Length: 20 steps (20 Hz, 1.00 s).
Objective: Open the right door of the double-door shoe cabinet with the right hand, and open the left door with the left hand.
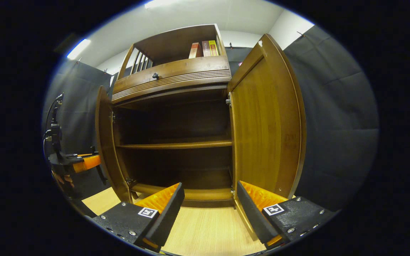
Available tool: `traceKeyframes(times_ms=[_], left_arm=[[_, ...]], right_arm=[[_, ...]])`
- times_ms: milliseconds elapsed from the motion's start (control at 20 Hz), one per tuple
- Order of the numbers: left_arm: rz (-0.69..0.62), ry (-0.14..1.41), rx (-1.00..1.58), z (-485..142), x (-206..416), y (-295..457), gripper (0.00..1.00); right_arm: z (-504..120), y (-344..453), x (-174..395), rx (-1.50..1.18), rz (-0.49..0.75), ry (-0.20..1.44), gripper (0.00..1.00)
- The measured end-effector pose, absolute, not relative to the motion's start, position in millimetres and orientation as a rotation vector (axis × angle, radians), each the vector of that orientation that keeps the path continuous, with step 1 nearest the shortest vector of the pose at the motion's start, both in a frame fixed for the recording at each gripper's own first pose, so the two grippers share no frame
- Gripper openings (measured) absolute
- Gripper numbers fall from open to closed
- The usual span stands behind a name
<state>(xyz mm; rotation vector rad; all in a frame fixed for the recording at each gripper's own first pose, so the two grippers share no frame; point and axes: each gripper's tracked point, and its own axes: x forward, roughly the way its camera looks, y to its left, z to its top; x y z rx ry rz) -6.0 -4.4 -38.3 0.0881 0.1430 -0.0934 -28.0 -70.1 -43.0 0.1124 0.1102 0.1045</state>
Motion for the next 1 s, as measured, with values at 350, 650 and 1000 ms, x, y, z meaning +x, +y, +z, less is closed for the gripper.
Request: traceKeyframes(times_ms=[350,650,1000], left_arm=[[-0.014,0.154,0.072,-44.1,-26.5,44.9,0.3],[0.08,0.136,0.118,-36.5,-35.6,105.3,0.22],[-0.059,0.145,0.093,-38.5,-32.3,135.1,0.22]], right_arm=[[-42.4,-59.8,-23.7,0.145,0.129,0.115,1.0],[-45.0,-54.9,-23.0,0.133,0.135,0.13,0.82],[-46.7,-49.4,-21.4,0.111,0.137,0.142,0.93]])
